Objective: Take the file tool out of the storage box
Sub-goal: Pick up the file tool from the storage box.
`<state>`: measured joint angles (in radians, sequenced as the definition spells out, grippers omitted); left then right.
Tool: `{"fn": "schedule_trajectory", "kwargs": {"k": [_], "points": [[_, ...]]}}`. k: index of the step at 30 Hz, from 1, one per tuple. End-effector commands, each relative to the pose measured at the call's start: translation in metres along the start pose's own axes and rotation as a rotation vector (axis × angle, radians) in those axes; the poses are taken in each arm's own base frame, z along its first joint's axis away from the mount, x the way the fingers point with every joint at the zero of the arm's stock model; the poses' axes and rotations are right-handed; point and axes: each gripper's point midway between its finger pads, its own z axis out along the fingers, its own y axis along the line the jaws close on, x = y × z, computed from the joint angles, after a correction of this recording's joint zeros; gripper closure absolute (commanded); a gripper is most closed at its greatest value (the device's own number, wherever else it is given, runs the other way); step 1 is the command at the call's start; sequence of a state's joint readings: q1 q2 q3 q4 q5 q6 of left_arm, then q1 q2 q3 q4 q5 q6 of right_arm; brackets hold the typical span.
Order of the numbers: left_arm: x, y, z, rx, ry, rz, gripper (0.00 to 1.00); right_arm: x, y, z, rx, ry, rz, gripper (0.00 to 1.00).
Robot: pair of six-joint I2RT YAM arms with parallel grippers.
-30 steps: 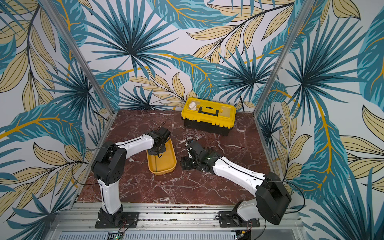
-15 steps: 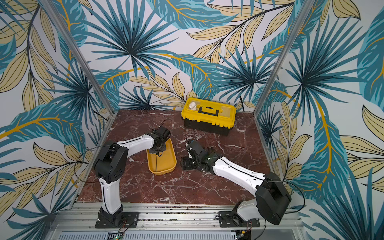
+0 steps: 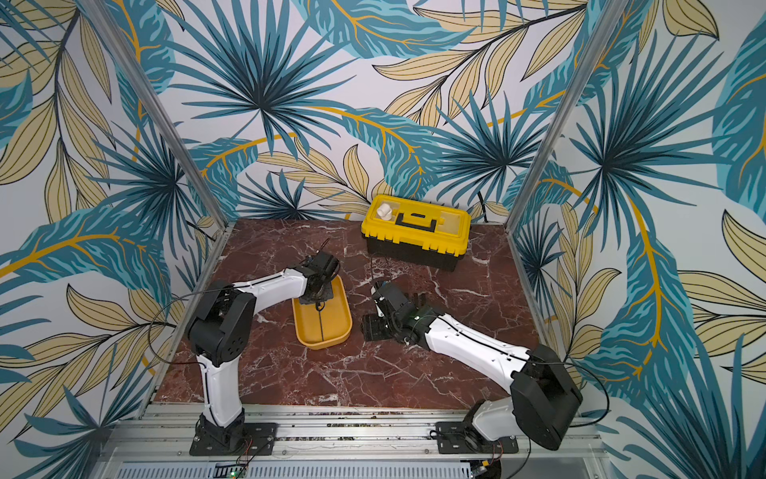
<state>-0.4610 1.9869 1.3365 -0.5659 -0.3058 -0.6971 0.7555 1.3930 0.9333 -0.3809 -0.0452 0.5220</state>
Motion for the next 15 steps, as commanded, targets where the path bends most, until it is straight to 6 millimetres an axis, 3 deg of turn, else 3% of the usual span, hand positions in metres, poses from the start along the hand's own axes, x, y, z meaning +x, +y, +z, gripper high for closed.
{"fn": "schedule_trajectory", "kwargs": {"k": [1,6,15], "points": [[-0.003,-0.006,-0.02,0.087,-0.013,-0.001,0.86,0.005,0.004,-0.004,-0.036,-0.006,-0.009,0.3],[-0.006,-0.018,-0.046,0.208,-0.026,-0.019,0.86,0.0,0.011,-0.006,-0.074,-0.022,-0.009,0.3],[-0.008,-0.037,-0.103,0.427,-0.054,-0.042,0.87,-0.015,0.043,-0.009,-0.216,-0.037,-0.001,0.32]]}}
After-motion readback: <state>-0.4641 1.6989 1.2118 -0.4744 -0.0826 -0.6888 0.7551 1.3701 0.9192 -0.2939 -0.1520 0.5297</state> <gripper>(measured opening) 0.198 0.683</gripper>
